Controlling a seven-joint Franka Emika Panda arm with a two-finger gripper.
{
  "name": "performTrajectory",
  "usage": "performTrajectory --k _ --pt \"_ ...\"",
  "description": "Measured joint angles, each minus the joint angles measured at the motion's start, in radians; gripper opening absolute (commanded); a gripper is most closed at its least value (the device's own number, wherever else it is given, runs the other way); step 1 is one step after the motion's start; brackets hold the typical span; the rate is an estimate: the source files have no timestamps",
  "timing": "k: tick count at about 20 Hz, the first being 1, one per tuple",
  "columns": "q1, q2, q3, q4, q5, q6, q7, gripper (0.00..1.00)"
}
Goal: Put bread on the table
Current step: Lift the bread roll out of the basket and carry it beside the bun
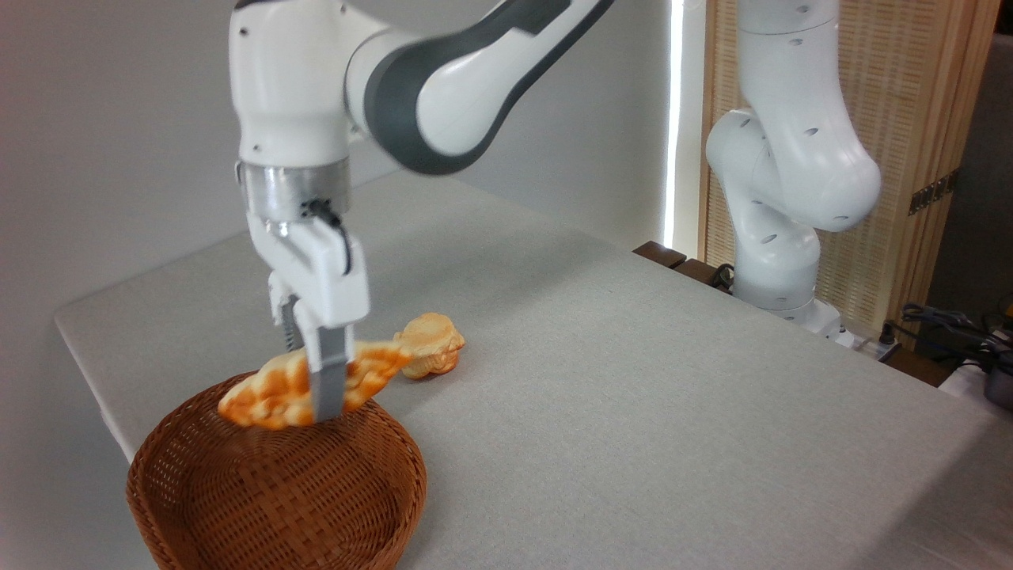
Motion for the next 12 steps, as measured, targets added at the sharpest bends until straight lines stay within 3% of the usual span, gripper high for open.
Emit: performTrajectory --k 5,6,7,9,10,11,12 --pt "0.005 -0.063 0.030 -0.004 -0.065 -0.226 -0.035 0.41" --pt "0.006 -0.070 0.039 -0.009 -0.077 -0.257 -0.056 0.47" --pt "0.006 -0.076 0.046 -0.016 -0.088 -0.274 -0.081 0.68" --pt "0.007 -0.089 0.056 -0.047 -0.102 -0.284 -0.139 0.71" --pt "0.007 -0.096 0.058 -0.067 -0.103 -0.286 -0.157 0.89" --pt "0.007 -0.102 0.058 -0.086 -0.103 -0.287 -0.166 1.00" --pt "0.006 -0.107 0.058 -0.104 -0.103 -0.287 -0.168 1.00"
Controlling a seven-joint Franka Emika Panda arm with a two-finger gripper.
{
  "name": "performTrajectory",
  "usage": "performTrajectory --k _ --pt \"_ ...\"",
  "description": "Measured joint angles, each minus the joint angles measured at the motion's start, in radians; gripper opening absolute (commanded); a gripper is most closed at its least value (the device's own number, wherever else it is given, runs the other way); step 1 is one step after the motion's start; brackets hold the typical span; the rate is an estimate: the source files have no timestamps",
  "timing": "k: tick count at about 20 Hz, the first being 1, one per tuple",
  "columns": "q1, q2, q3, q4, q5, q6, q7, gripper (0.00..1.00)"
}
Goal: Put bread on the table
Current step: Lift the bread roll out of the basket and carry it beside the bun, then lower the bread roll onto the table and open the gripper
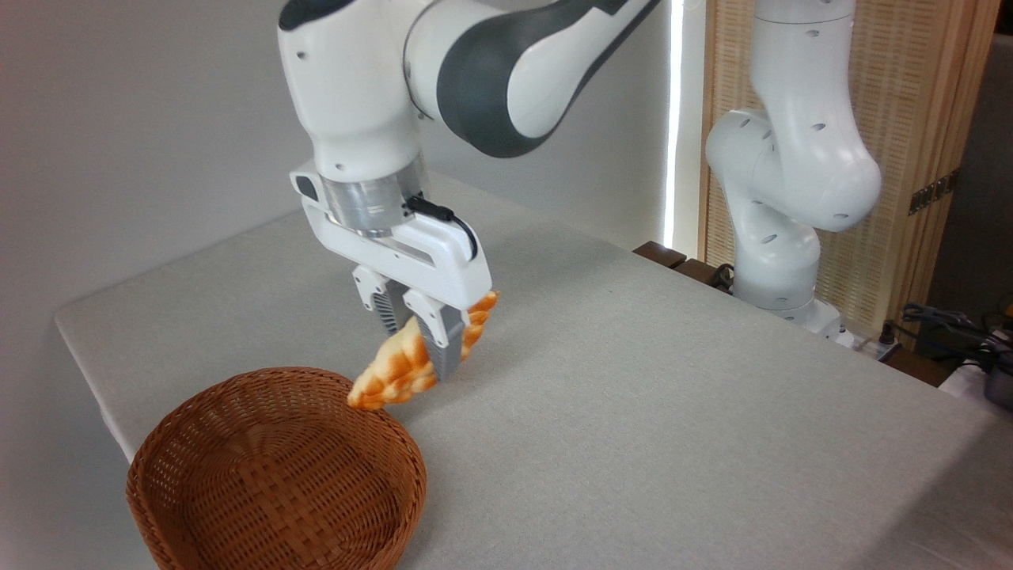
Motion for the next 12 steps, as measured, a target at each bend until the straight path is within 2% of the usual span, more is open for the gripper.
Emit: performTrajectory --k 12 --pt "-0.013 -0.015 -0.007 -0.047 0.000 0.002 0.037 1.00"
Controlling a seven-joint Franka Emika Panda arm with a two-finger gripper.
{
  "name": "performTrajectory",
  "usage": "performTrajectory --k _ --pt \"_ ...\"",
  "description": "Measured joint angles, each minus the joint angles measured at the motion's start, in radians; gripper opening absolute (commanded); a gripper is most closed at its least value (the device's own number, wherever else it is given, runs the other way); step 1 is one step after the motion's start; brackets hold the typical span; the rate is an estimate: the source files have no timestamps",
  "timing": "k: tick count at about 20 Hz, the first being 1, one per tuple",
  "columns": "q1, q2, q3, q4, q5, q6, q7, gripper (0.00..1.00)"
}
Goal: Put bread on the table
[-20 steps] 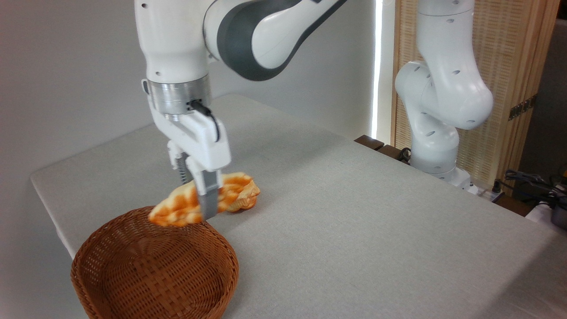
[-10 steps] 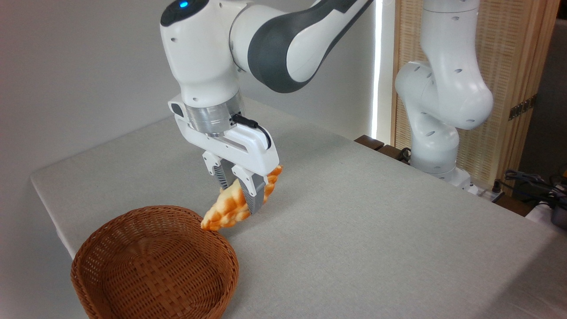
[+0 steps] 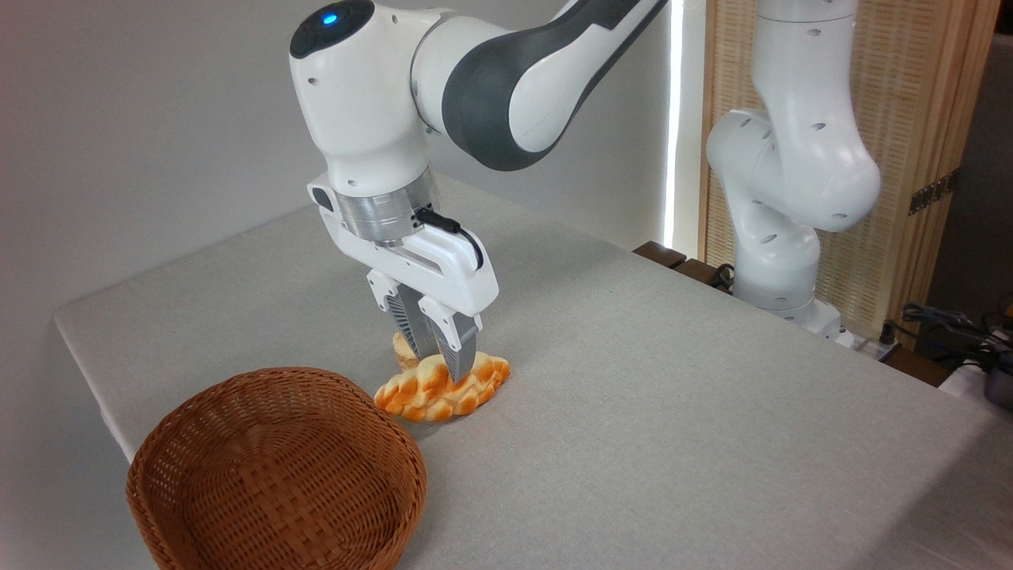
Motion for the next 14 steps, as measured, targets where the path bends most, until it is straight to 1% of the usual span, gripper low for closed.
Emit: performTrajectory --k 2,4,6,9,14 --pt "0.000 -0.010 0.000 0.003 0.000 0.023 0.046 1.00" --pt "0.000 -0.032 0.000 0.006 0.000 0.078 0.079 1.00" --pt "0.000 -0.061 0.000 0.013 0.000 0.100 0.087 1.00" --pt "0.002 -0.093 0.004 0.030 0.000 0.102 0.087 1.00" --pt "0.008 -0.089 0.008 0.033 0.000 0.104 0.088 1.00"
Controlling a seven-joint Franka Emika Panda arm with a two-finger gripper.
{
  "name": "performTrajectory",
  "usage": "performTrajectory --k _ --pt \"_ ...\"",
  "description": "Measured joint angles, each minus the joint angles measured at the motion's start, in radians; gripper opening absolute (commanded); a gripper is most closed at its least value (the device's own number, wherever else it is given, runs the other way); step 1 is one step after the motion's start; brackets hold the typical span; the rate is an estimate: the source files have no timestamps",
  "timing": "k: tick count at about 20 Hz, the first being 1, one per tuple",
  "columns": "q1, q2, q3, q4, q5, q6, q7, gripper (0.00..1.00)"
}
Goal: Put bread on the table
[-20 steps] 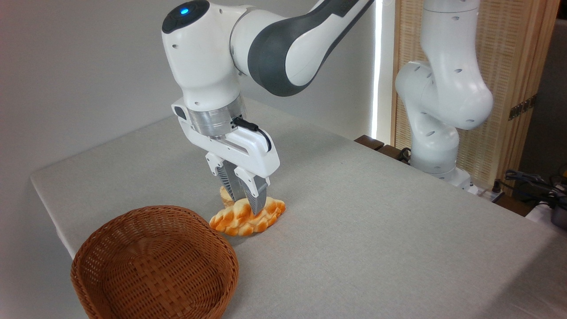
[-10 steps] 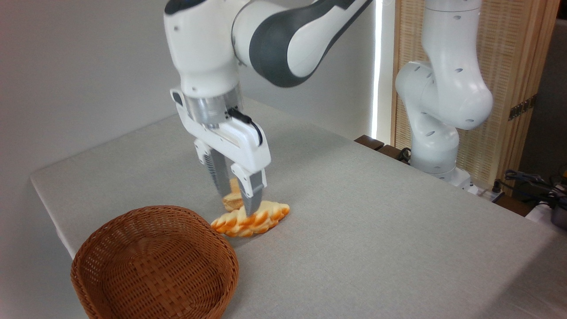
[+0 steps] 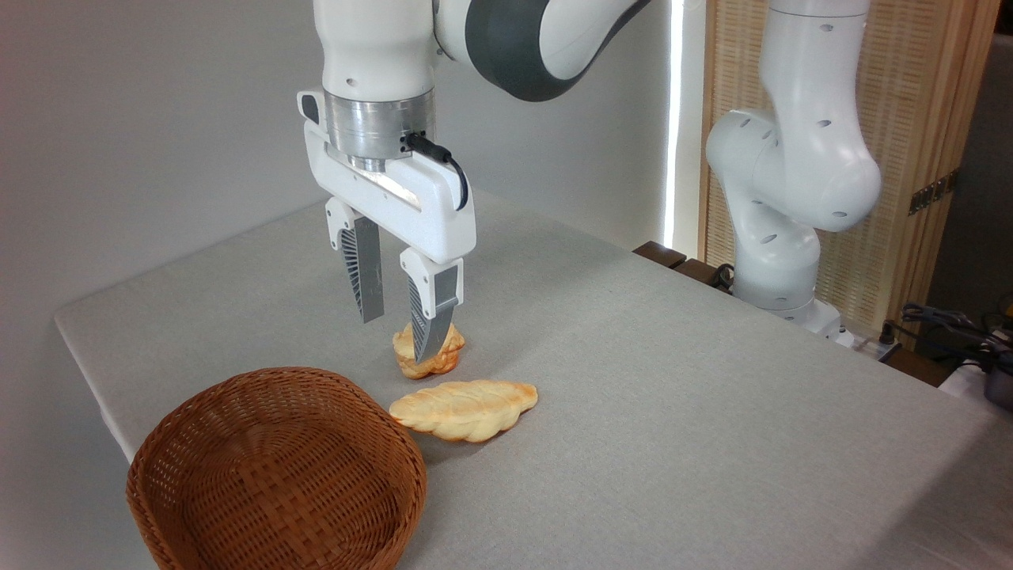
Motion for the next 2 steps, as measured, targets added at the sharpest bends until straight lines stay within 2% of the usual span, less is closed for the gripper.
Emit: performTrajectory --k 2 --pt "0.001 0.002 0.000 0.001 0.000 0.001 0.000 1.00"
